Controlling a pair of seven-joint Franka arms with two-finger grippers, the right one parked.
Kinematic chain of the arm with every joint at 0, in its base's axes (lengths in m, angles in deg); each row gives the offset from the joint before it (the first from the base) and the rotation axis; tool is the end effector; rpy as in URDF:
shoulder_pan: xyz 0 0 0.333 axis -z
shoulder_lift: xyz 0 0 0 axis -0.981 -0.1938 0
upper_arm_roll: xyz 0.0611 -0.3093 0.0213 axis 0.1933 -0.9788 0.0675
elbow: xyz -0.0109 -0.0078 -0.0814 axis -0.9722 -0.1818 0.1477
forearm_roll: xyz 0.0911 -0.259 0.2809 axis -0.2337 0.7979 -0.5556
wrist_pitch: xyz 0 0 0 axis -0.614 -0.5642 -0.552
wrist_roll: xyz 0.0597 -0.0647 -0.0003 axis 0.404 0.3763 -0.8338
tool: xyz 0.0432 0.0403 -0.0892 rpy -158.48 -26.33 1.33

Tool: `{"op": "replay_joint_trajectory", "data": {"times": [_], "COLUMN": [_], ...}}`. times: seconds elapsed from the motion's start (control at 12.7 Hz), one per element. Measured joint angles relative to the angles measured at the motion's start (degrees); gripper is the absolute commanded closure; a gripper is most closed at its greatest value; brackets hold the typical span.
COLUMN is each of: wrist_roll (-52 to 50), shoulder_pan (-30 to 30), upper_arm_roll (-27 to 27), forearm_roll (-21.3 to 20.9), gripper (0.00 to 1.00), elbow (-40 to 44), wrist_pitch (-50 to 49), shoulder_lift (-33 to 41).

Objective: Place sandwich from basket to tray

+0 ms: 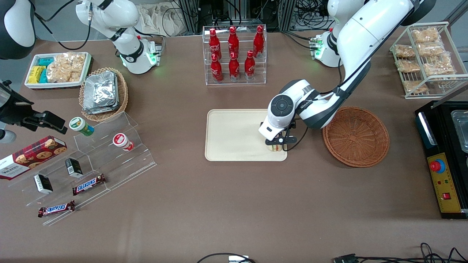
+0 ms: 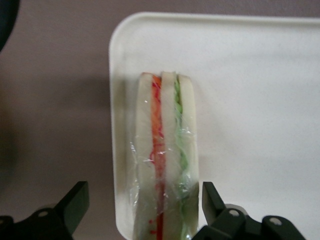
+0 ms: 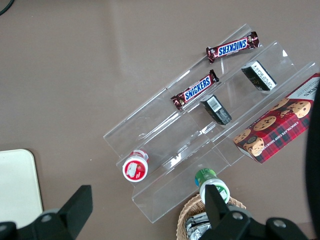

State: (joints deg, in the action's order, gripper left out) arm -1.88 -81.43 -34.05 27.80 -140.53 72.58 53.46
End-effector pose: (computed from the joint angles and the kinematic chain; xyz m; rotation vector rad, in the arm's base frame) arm 0.4807 -0.3556 0.2430 -3.0119 -0.0850 0.2565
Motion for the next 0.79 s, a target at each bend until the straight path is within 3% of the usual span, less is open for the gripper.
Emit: {"op": "replay_joint_trajectory", "data": {"times": [0.16,0.39,0.55,0.79], "wrist_roll": [-0.05,2.52,8.56,22.15], "shoulder_pan": [-0.04,-1.17,-3.92,-4.47], "upper_arm_roll": [-0.31,-0.38,0.49,10.97], "forearm_roll": [1.67,9.59,11.80,16.07], "gripper": [0.00,0.00,0.00,0.00], "elbow": [3.57,11.01,13.88,13.37], "wrist_pitch": [-6.51,-18.35,-25.01,-28.69], "shoulder_lift": [2.42,8.99,14.71,24.47]}}
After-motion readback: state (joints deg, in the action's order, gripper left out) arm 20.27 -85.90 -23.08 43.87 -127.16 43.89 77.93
